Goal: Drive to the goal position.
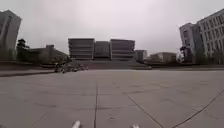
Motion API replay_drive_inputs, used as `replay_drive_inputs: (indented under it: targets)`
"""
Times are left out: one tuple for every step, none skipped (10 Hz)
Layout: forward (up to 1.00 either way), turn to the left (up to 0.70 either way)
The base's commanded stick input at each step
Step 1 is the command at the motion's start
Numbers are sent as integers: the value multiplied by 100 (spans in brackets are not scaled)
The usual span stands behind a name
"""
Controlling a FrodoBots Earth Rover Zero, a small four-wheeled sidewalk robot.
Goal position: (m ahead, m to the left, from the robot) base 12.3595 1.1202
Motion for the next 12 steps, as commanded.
replay_drive_inputs:
  targets:
    - [70, 0]
    - [70, 0]
    - [70, 0]
    - [70, 0]
    - [70, 0]
    - [70, 0]
    - [70, 0]
    - [70, 0]
    - [70, 0]
    - [70, 0]
    - [70, 0]
    - [70, 0]
